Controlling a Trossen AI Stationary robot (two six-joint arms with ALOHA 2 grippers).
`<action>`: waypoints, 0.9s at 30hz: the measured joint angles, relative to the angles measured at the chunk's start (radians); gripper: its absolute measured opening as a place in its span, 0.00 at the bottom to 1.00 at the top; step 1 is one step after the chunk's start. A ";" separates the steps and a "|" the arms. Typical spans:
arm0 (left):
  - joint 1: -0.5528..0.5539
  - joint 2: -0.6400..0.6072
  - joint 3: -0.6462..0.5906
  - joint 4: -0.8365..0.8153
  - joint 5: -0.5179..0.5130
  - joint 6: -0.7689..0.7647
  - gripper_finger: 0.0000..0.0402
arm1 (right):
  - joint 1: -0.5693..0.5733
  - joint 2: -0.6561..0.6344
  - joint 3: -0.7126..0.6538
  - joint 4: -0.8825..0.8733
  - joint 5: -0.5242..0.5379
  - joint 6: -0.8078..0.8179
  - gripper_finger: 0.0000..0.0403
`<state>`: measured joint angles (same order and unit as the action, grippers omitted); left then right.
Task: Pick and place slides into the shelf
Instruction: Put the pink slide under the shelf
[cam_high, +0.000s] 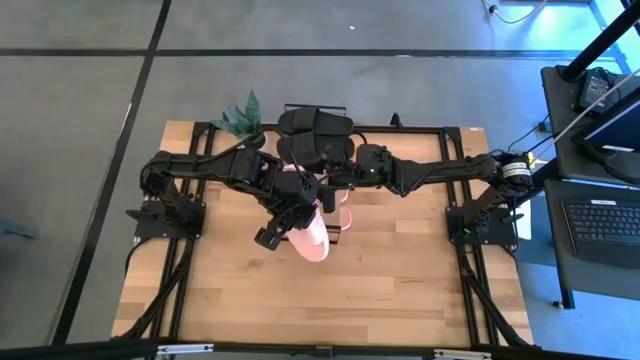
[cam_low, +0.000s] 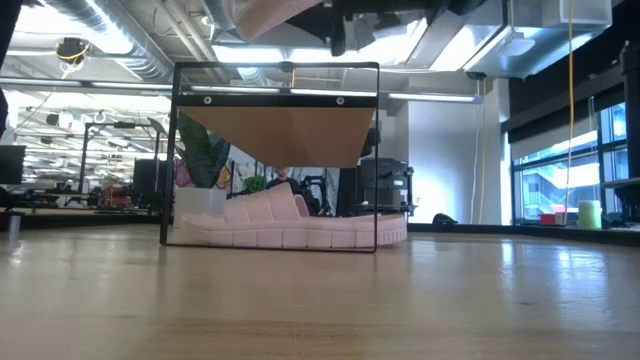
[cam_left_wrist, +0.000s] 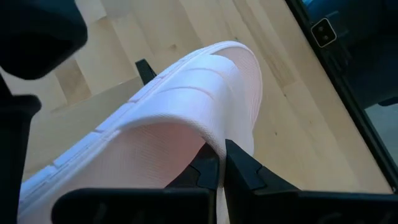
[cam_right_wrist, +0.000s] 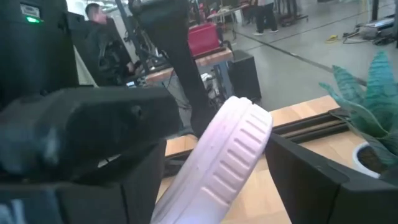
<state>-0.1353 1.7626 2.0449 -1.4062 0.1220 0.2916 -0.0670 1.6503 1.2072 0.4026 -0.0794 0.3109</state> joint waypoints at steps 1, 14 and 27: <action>-0.006 0.000 0.000 -0.001 0.000 -0.002 0.00 | 0.002 0.006 0.013 -0.008 -0.001 -0.010 0.67; -0.039 0.002 -0.001 -0.003 -0.035 -0.042 0.06 | 0.003 0.011 0.039 -0.047 -0.069 -0.092 0.21; -0.043 0.002 -0.001 0.009 -0.030 -0.129 0.07 | 0.002 0.011 0.039 -0.074 -0.125 -0.143 0.19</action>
<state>-0.1787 1.7644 2.0438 -1.3972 0.0921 0.1622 -0.0654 1.6611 1.2461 0.3282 -0.2046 0.1675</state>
